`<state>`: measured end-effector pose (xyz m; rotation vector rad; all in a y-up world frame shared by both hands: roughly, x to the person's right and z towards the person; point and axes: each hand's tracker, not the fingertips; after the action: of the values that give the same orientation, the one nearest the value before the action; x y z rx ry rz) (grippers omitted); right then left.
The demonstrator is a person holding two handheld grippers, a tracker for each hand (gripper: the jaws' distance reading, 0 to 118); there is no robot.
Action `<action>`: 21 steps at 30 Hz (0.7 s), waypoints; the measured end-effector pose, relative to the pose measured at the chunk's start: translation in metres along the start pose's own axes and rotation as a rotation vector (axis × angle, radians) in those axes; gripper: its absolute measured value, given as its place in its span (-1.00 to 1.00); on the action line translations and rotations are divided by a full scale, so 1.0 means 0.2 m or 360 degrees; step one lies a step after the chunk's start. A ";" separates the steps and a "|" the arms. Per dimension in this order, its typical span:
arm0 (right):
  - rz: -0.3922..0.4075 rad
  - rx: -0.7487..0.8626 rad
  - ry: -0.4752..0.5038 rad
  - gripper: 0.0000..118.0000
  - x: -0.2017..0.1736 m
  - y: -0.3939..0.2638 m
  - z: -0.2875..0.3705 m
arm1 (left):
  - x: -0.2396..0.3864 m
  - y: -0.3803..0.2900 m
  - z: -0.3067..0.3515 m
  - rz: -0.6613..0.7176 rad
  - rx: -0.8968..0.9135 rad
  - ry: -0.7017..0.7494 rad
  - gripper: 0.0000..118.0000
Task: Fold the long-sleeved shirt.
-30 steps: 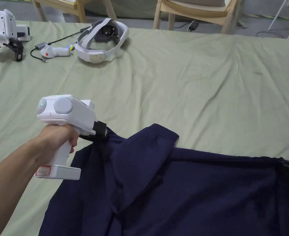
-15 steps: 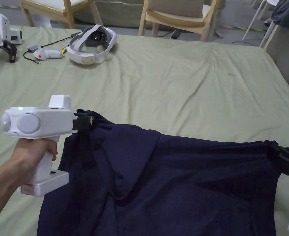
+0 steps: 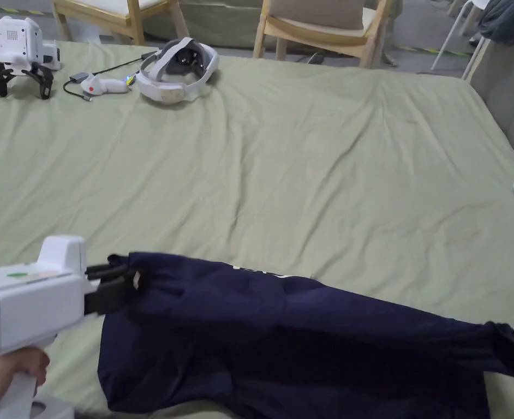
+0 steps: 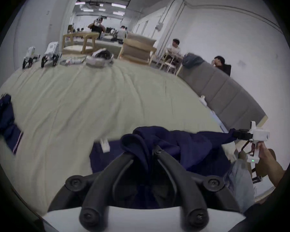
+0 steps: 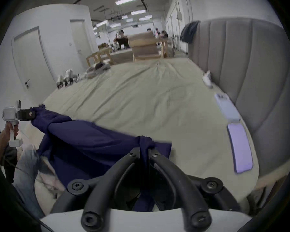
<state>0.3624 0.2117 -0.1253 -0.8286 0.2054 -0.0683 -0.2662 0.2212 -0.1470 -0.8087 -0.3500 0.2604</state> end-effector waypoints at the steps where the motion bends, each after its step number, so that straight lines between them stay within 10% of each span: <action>1: 0.0017 -0.0067 -0.0018 -0.89 -0.02 -0.05 -0.01 | -0.01 -0.07 0.00 0.0034 -0.0095 0.0024 -0.72; 15: -0.0135 -0.0413 -0.0122 -0.86 -0.10 -0.30 -0.15 | -0.01 -0.36 -0.10 0.0038 -0.0428 0.0274 -0.50; 16: -0.0123 -0.0409 -0.0162 -0.69 -0.09 -0.31 -0.15 | 0.00 -0.36 -0.09 -0.0006 -0.0426 0.0332 -0.11; 18: -0.0055 -0.0403 -0.0344 0.43 -0.08 -0.32 -0.13 | -0.02 -0.36 -0.05 -0.0011 -0.0367 0.0457 0.83; 19: -0.0026 -0.0350 -0.0396 0.87 -0.09 -0.31 -0.09 | -0.01 -0.34 0.02 0.0016 -0.0278 0.0429 0.88; 21: -0.0067 -0.0116 -0.0399 1.00 -0.14 -0.26 0.04 | 0.04 -0.26 0.15 0.0059 -0.0058 0.0467 0.83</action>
<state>0.3376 0.1854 -0.0771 -0.9060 -0.0462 0.0043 -0.2657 0.2092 -0.0874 -0.8763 -0.0644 0.1673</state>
